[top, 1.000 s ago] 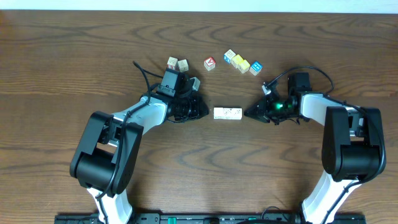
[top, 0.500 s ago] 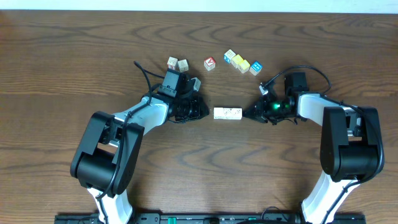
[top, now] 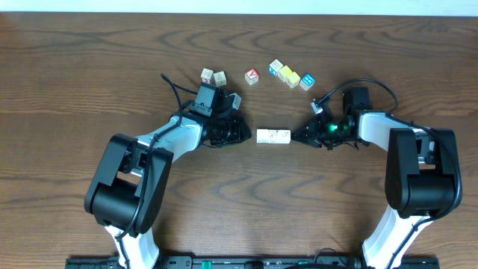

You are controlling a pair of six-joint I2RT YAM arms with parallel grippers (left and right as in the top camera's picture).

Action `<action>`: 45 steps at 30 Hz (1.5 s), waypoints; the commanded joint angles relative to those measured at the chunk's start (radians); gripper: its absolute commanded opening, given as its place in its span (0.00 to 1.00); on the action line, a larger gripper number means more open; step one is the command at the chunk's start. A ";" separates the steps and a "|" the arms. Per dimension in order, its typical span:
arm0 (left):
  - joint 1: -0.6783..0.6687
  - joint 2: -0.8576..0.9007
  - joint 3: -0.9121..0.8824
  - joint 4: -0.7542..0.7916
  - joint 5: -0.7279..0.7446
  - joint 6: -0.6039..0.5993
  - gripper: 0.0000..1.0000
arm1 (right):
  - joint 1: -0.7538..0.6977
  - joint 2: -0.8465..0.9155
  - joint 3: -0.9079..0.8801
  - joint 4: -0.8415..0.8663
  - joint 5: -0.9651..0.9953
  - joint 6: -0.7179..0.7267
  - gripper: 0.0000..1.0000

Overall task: Lift 3 blocks
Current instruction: 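Lower both grippers to the row ends, fingers facing the blocks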

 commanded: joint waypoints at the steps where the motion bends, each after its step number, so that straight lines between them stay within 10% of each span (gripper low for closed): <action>1: -0.003 0.017 -0.008 -0.002 -0.025 -0.005 0.07 | -0.012 0.004 -0.002 -0.002 -0.039 -0.026 0.01; 45: -0.061 0.017 -0.008 0.036 -0.091 -0.051 0.07 | 0.000 0.004 -0.002 0.014 -0.035 -0.020 0.01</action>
